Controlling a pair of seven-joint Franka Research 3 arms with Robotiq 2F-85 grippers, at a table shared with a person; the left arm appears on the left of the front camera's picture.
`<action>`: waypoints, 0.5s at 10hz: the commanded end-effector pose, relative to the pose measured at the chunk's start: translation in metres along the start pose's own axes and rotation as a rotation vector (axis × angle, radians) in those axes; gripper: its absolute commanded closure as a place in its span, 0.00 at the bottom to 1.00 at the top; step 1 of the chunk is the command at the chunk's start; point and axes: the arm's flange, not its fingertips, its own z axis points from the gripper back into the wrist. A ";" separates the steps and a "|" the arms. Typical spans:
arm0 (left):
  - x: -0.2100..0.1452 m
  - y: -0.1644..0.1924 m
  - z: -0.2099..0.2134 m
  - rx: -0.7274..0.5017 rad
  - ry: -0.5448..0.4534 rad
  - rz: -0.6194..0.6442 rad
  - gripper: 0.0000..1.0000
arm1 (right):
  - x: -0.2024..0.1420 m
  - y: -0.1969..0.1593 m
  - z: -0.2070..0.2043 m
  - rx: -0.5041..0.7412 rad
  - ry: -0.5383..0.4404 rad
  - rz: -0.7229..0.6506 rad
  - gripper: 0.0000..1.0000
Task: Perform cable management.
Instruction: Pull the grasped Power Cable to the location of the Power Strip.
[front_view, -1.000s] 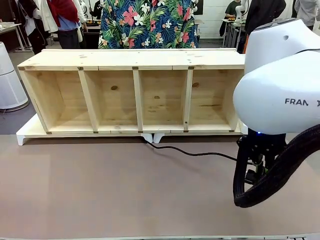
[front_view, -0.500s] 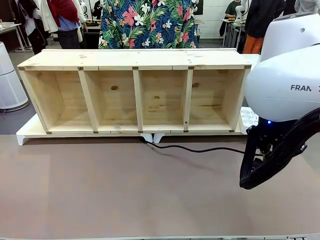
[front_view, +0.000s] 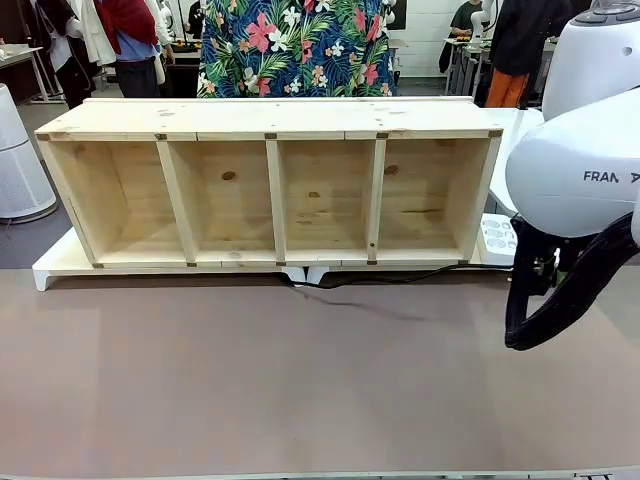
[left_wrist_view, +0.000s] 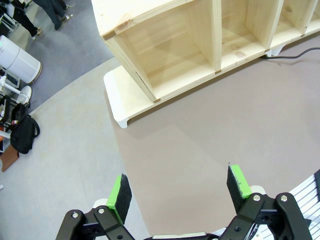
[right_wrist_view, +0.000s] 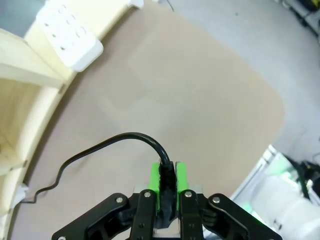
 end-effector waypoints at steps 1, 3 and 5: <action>0.000 0.000 0.000 0.000 0.003 0.001 0.00 | 0.026 0.005 -0.004 -0.012 -0.059 0.124 0.85; 0.000 0.000 0.000 0.000 0.003 0.001 0.00 | 0.045 0.009 -0.004 -0.045 -0.099 0.283 0.85; 0.000 0.000 0.000 0.000 0.003 0.001 0.00 | 0.055 0.019 -0.004 -0.052 -0.133 0.401 0.85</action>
